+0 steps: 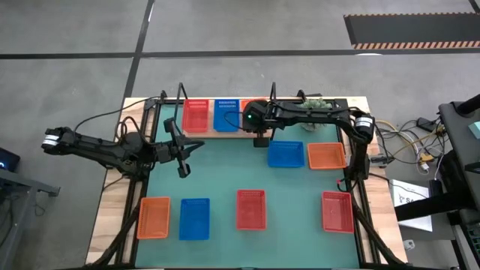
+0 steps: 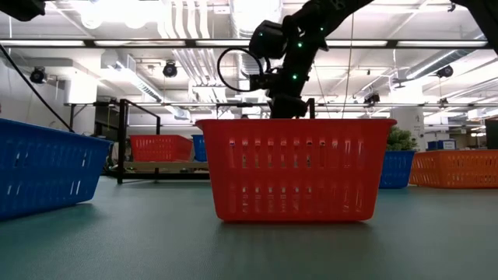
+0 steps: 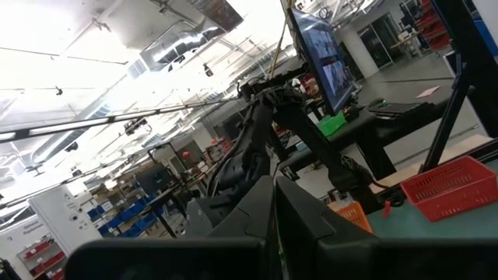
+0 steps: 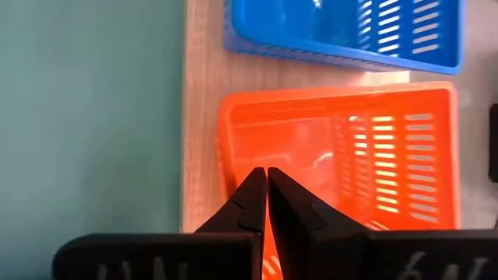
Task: Stack baskets on shelf by color
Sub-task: Put the bottom right orange bin on the shelf
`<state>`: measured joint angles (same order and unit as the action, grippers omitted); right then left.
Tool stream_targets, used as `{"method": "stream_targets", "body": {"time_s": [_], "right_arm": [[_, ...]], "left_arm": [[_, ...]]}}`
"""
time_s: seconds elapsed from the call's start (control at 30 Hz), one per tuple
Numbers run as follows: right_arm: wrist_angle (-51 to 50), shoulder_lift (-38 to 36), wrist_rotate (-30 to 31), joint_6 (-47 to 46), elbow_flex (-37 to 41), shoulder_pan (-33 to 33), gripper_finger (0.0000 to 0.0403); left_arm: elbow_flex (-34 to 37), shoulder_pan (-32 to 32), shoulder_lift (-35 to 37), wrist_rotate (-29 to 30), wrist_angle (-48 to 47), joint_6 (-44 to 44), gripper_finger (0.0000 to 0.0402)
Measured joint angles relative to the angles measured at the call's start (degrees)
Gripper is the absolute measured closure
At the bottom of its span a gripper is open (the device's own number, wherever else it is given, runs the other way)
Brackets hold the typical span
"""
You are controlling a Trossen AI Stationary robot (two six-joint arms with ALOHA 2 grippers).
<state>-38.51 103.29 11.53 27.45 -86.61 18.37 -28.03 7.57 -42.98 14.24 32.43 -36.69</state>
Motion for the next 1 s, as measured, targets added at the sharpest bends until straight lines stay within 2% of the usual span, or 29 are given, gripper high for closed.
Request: {"method": "stream_targets", "body": {"time_s": [0.4,0.57,0.73,1.0], "right_arm": [[0.2,-0.34,0.02,-0.65,-0.16,-0.12,0.0394],[-1.45,-1.12,-0.01,-1.16,-3.18,-0.39,0.0394],[-0.96,-1.14,-4.48,-1.32,-4.28,-0.48,0.0394],[0.9,-0.02,-5.32,-1.5,-4.2,-0.48,0.0394]], "left_arm": [[0.0,0.02,0.0,0.0,0.04,0.0,0.0402],[0.0,0.02,0.02,0.0,0.06,0.0,0.0402],[0.0,0.02,0.02,0.0,0.06,0.0,0.0402],[0.0,0.01,0.04,0.0,0.04,0.0,0.0402]]}}
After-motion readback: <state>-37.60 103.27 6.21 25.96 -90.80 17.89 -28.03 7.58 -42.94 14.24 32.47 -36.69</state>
